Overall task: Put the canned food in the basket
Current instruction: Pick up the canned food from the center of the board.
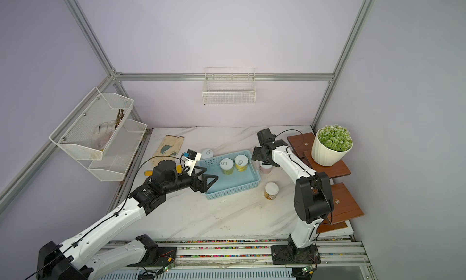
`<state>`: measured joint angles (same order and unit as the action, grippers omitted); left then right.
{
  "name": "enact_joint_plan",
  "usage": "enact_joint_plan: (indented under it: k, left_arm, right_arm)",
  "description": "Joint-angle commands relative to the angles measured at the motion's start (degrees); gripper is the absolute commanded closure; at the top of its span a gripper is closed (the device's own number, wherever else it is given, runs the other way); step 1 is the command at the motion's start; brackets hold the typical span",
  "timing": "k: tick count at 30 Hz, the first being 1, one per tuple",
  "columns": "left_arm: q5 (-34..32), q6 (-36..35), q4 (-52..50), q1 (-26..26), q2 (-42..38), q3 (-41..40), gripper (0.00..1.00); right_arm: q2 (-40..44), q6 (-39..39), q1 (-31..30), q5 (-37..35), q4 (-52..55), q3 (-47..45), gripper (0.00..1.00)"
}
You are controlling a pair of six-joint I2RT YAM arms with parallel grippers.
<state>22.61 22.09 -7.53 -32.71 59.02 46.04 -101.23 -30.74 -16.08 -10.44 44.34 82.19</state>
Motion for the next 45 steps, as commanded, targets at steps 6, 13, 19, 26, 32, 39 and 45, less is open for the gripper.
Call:
enact_joint_plan:
  k: [6, 13, 19, 26, 32, 39, 45]
  left_arm:
    - [5.3, 2.3, 4.9, 1.9, -2.2, -0.1, 0.0]
    - [5.1, 2.5, 4.8, 2.0, -1.5, 0.1, 0.0]
    - [5.1, 2.5, 4.5, 2.0, -1.5, 0.4, 0.0]
    - [4.8, 2.4, 4.0, 2.1, -1.8, -0.1, 0.0]
    - [3.9, 2.0, 2.8, 2.1, -2.3, -0.5, 0.0]
    - [3.3, 1.8, 2.2, 2.1, -2.8, -0.8, 0.0]
    - [2.8, 1.8, 1.9, 2.1, -2.8, -0.9, 0.0]
  right_arm:
    - [-2.5, -0.2, 1.9, 0.1, 3.1, 3.0, 0.01]
    - [-5.3, 0.5, 3.1, 1.9, 5.1, 5.3, 0.01]
    - [-8.5, 1.8, 3.6, 3.6, 6.5, 7.5, 0.01]
    - [-10.8, 2.4, 4.1, 3.1, 7.1, 8.1, 0.01]
    - [-12.5, 3.2, 4.3, 4.1, 7.1, 8.6, 0.02]
    - [-14.5, 4.1, 4.6, 4.8, 7.1, 10.1, 0.06]
    - [-15.4, 4.5, 4.8, 4.9, 7.4, 10.8, 0.1]
